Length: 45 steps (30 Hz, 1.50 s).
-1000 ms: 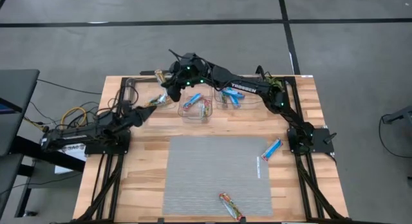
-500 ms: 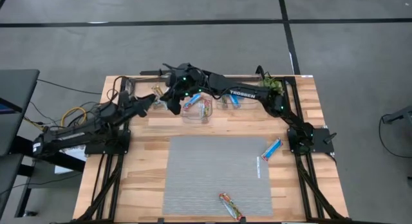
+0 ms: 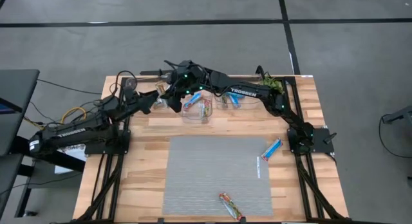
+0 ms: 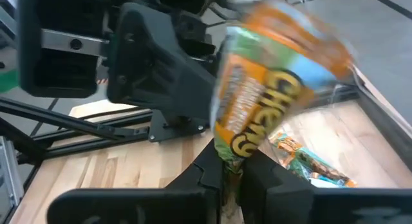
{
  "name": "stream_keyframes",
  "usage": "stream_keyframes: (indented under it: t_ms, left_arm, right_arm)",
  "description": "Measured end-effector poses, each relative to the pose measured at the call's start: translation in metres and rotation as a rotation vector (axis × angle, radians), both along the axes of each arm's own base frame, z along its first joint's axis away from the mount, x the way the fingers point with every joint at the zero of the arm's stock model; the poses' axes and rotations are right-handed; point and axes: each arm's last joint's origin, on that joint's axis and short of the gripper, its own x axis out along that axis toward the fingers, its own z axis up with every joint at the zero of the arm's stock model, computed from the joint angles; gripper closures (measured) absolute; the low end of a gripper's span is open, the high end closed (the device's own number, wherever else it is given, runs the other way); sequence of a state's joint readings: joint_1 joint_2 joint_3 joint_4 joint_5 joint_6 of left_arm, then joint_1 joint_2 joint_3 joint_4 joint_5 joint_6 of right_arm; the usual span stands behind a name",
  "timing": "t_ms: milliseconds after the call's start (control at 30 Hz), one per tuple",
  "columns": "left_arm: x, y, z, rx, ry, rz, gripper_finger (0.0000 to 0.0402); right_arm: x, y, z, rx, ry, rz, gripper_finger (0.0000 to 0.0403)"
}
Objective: Pick and place Granola Bars by type
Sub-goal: Put the yellow granola bar into the left transparent bin
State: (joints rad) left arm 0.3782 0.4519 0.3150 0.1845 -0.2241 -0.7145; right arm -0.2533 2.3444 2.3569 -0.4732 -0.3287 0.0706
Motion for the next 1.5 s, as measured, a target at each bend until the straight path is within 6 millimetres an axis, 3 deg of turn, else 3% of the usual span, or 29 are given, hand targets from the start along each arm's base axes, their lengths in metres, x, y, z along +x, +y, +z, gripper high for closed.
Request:
stream_keyframes:
  t_ms: [700,1067,1300,1500]
  left_arm:
    - [0.0,0.0,0.003,0.014,-0.008,0.001,0.0218]
    - [0.005,0.003,-0.003,0.017,0.058,0.053,0.0218]
    - [0.012,0.005,-0.002,0.051,0.05,0.013,0.0219]
    - [0.012,0.004,0.0,0.071,0.036,-0.01,0.0262]
  right_arm:
    - [-0.008,-0.035,-0.004,0.048,0.01,-0.11,0.0388]
    - [0.0,-0.004,-0.004,0.064,0.008,-0.003,0.0389]
    - [0.002,0.004,-0.001,0.059,0.001,0.008,0.0388]
    - [0.002,0.004,-0.001,0.06,-0.004,0.015,0.0389]
